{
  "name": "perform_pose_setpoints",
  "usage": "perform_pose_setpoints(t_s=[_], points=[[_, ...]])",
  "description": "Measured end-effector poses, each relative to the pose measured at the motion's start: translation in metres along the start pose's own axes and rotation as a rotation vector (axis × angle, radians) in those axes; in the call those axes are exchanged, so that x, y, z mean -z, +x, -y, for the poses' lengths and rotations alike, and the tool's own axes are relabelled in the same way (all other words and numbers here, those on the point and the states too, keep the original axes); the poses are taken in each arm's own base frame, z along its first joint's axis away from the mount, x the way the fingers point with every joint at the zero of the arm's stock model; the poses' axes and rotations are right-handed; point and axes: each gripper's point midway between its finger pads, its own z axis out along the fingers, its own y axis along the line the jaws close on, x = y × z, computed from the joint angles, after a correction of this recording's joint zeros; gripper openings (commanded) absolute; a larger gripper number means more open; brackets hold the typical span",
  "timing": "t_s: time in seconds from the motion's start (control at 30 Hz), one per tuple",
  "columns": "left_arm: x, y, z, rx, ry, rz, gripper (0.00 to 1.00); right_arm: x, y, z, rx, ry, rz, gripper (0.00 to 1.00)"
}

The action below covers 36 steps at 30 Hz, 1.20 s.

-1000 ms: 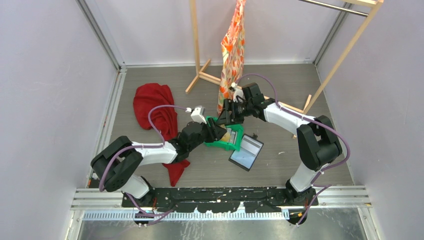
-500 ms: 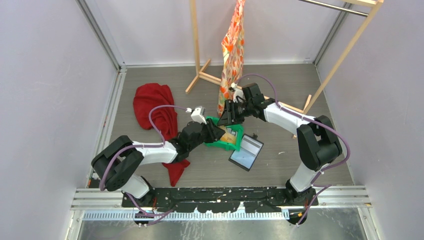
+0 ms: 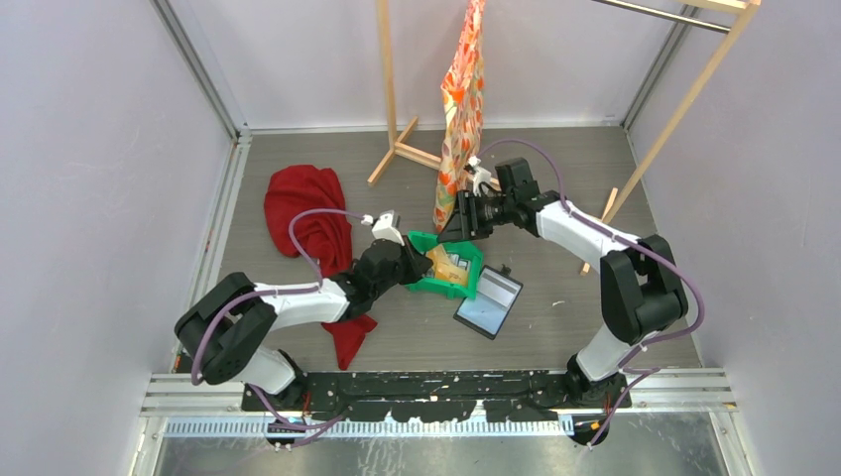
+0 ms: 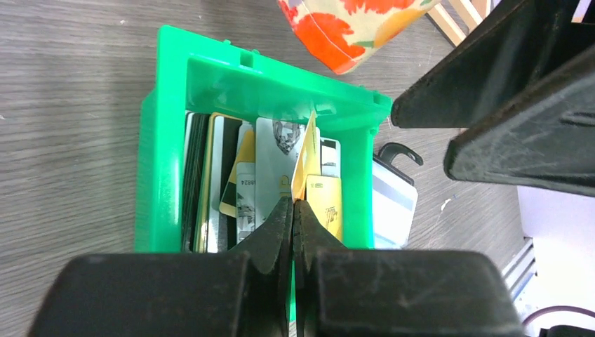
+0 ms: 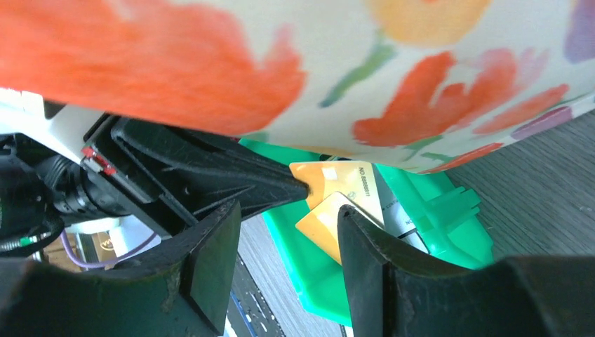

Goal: Put the credit cards into the card holder
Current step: Insert the credit card into the card holder.

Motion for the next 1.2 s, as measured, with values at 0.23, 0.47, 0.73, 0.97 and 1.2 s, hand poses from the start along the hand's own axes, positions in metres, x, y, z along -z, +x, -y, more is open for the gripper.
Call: perform_pose_setpoints(t_s=[0.23,0.47,0.73,0.97,1.2], points=[[0.015,-0.021,0.003,-0.074,-0.008,0.059,0.0,0.016,0.005,-0.005,0.071,-0.082,-0.028,0.67],[0.042,-0.052,0.021,-0.18,0.055,0.151,0.0,0.04,0.022,-0.01,0.174,-0.159,-0.086,0.83],[0.072,-0.068,0.041,-0.28,0.167,0.169,0.0,0.065,0.019,-0.022,0.298,-0.193,-0.05,1.0],[0.082,-0.065,0.063,-0.286,0.331,0.109,0.0,0.069,0.022,-0.03,0.344,-0.261,-0.045,1.0],[0.069,-0.037,0.077,-0.218,0.457,-0.025,0.0,0.072,0.028,-0.04,0.324,-0.321,-0.056,0.92]])
